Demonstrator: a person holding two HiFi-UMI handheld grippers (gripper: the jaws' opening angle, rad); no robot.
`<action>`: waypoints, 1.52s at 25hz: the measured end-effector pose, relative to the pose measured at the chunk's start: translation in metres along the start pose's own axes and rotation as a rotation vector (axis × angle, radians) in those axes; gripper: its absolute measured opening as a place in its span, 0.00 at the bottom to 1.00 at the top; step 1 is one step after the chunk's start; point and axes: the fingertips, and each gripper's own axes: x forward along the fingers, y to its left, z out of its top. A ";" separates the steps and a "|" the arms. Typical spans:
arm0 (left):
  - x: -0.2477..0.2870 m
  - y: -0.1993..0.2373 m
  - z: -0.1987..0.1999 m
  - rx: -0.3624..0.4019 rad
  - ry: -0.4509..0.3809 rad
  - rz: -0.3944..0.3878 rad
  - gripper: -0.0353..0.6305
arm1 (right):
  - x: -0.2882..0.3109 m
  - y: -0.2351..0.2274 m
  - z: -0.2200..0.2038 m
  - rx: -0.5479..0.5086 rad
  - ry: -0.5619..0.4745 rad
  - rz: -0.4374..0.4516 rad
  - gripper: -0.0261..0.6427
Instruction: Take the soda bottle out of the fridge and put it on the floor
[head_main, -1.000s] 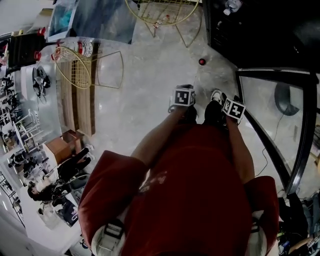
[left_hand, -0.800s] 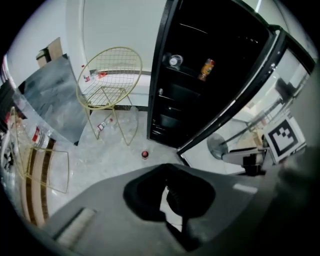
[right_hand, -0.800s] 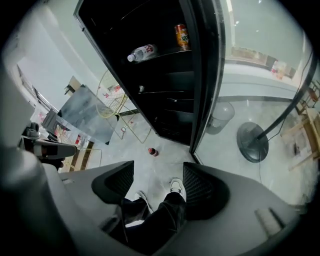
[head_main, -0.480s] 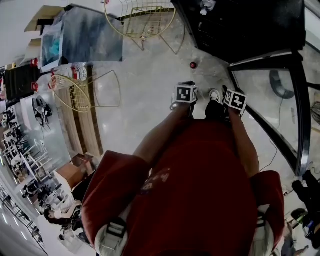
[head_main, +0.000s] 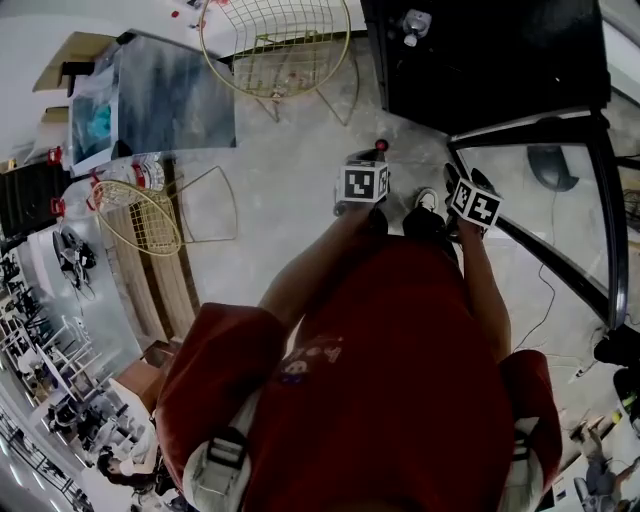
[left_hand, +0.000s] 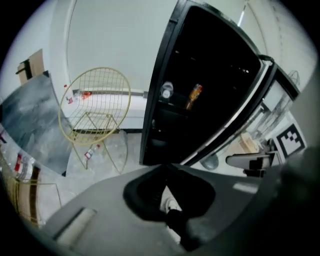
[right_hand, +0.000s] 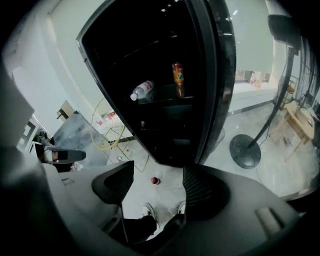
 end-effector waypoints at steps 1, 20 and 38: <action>-0.005 -0.002 0.013 0.018 -0.035 -0.007 0.05 | -0.006 0.007 0.009 -0.009 -0.030 0.008 0.50; -0.118 -0.062 0.148 0.407 -0.654 -0.121 0.05 | -0.137 0.065 0.134 -0.278 -0.610 0.019 0.50; -0.131 -0.081 0.147 0.470 -0.681 -0.097 0.05 | -0.150 0.060 0.132 -0.361 -0.644 -0.011 0.50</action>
